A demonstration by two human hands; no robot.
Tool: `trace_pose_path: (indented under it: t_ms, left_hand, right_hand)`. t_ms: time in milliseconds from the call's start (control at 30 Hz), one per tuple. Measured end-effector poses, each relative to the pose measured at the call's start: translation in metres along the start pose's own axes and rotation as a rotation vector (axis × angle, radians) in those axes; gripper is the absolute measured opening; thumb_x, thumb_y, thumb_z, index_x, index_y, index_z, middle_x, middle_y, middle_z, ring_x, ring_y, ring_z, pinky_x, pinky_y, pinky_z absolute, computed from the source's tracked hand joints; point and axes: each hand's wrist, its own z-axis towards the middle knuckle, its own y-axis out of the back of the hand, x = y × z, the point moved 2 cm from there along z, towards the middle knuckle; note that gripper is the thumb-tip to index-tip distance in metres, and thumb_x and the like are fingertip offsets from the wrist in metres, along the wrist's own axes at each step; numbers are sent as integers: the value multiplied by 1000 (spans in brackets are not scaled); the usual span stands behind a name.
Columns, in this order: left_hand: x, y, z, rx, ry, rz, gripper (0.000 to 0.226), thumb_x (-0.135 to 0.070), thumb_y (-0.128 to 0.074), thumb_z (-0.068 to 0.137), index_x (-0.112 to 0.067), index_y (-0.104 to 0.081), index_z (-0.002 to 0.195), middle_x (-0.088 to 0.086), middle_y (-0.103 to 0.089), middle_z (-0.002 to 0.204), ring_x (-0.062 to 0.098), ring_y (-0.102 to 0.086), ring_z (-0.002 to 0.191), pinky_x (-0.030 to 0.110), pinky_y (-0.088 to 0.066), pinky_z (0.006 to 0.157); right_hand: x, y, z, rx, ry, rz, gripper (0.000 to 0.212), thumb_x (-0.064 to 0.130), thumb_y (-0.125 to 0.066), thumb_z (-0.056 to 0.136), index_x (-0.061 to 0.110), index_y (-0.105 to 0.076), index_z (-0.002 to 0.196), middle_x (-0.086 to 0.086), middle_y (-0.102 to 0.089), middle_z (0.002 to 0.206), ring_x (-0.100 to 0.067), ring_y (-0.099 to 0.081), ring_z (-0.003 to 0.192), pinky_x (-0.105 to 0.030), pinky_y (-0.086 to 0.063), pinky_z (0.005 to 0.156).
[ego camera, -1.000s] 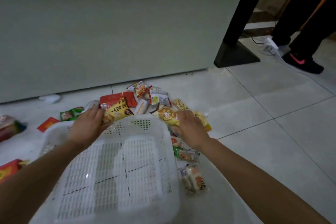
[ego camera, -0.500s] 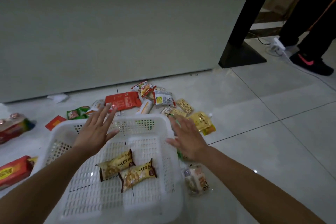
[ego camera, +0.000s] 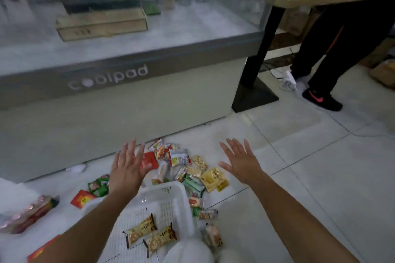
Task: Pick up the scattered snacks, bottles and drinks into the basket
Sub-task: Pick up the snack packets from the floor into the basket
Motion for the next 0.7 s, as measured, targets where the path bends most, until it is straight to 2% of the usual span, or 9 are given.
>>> trace_pose_path:
  t_ms: [67,167,233,300,367,433,533,700]
  left_hand:
    - [9,58,-7,-20,101,-62,82,-68,11,79,-24,12,149,6,16,157,22,13,144,38,6,116]
    - [21,153,-18,-31,142,-99,83,-70,8,81,-23,13,149,5,18,156,23,12,145,39,7,117]
    - [22,217,-23,-8,150,-115,75,-64,-7,92,-21,12,150,7,16,158,25,11,146,41,4,119]
    - [17,273,-24,4,168,-129,72,-56,-17,95,-21,15,149,8,18,158,25,15,146,41,4,119]
    - [10,321,-24,-10,160,-134,72,-55,-18,96,-22,18,148,7,22,157,25,19,145,40,5,119]
    - [1,352,-22,-16,157,-141,72,-56,-15,96,-23,23,146,6,25,156,24,22,144,40,7,119]
    - [-17,391,-14,-52,183,-119,71,-56,-13,95,-23,24,146,6,24,156,24,21,144,38,10,117]
    - [-63,411,-4,-53,289,-115,71,-57,-13,95,-23,19,149,6,24,156,23,21,144,39,11,117]
  right_hand:
    - [-2,70,-8,-68,39,-21,76,58,-6,96,16,-63,123,-9,-65,124,-26,-63,113,-43,-9,110]
    - [-4,178,-32,-88,36,-36,84,61,2,94,17,-63,123,-9,-64,125,-26,-62,115,-43,-11,111]
    - [-8,245,-47,-148,64,-23,99,69,16,82,17,-48,137,-10,-46,144,-27,-43,134,-46,-9,116]
    - [-13,302,-62,-143,62,-26,102,72,16,72,19,-27,147,-5,-24,156,-23,-18,145,-46,0,117]
    - [-16,350,-72,-160,83,-37,96,66,9,70,20,-21,149,-5,-24,155,-23,-16,145,-45,1,117]
    - [-20,383,-74,-201,99,-24,93,65,5,72,20,-23,149,-7,-30,151,-24,-22,143,-46,-1,118]
    - [-31,417,-65,-224,145,-9,92,65,6,73,21,-22,149,-6,-27,152,-22,-21,143,-45,-2,118]
    - [-67,427,-43,-246,250,-14,90,64,7,72,24,-17,149,-3,-22,154,-22,-17,144,-44,-2,117]
